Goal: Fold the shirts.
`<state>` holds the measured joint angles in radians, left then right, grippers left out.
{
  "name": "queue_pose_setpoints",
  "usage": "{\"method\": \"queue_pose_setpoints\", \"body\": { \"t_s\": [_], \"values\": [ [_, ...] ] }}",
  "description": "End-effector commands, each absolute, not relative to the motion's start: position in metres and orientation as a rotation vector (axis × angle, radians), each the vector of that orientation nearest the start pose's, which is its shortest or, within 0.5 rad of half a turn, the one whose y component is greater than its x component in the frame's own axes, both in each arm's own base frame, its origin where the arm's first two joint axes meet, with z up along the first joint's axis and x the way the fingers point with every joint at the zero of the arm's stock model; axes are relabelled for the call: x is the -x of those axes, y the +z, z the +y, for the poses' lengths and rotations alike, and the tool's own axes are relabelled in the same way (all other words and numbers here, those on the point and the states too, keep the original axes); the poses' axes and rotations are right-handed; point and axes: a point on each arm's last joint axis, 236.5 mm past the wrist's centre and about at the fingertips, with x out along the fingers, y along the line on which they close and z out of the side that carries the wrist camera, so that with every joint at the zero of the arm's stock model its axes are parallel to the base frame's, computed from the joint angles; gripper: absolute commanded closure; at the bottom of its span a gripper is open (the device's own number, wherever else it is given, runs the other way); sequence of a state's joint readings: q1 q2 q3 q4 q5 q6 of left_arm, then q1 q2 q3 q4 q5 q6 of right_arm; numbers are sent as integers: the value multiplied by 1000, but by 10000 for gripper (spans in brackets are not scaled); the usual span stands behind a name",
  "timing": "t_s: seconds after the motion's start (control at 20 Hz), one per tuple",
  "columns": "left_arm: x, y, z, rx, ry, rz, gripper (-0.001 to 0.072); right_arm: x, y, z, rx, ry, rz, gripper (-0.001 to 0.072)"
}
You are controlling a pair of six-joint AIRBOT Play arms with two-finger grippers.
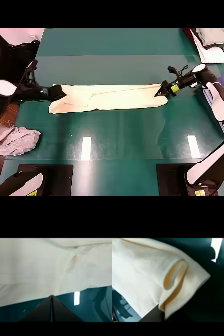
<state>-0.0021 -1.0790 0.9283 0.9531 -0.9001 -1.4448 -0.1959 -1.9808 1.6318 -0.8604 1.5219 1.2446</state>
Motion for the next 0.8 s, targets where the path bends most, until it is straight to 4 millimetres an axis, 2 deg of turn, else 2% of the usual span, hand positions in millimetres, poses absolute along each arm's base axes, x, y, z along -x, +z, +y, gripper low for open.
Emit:
{"method": "queue_pose_setpoints", "body": {
  "t_s": [0.0, 0.1, 0.2, 0.3, 0.4, 0.5, 0.6, 0.75],
  "values": [
    [-401, 68, -152, 453, -387, 979, 685, -448, -49, 90, -629, 653, 1495, 700],
    [-417, 65, -193, 411, -466, 1007, 685, -459, -2, 106, -682, 713, 1378, 701],
    [-431, 51, -237, 369, -539, 1048, 685, -466, 49, 125, -686, 768, 1252, 701],
    [-441, 26, -278, 333, -594, 1097, 685, -465, 93, 144, -656, 810, 1150, 701],
    [-445, -6, -306, 317, -618, 1169, 685, -460, 127, 161, -599, 836, 1072, 701],
    [-446, -38, -318, 319, -615, 1247, 685, -455, 158, 180, -528, 891, 1017, 702],
    [-450, -59, -320, 352, -580, 1289, 684, -452, 184, 199, -466, 942, 962, 702],
    [-452, -63, -319, 351, -573, 1287, 684, -442, 206, 228, -409, 1007, 925, 702]
  ]
}}
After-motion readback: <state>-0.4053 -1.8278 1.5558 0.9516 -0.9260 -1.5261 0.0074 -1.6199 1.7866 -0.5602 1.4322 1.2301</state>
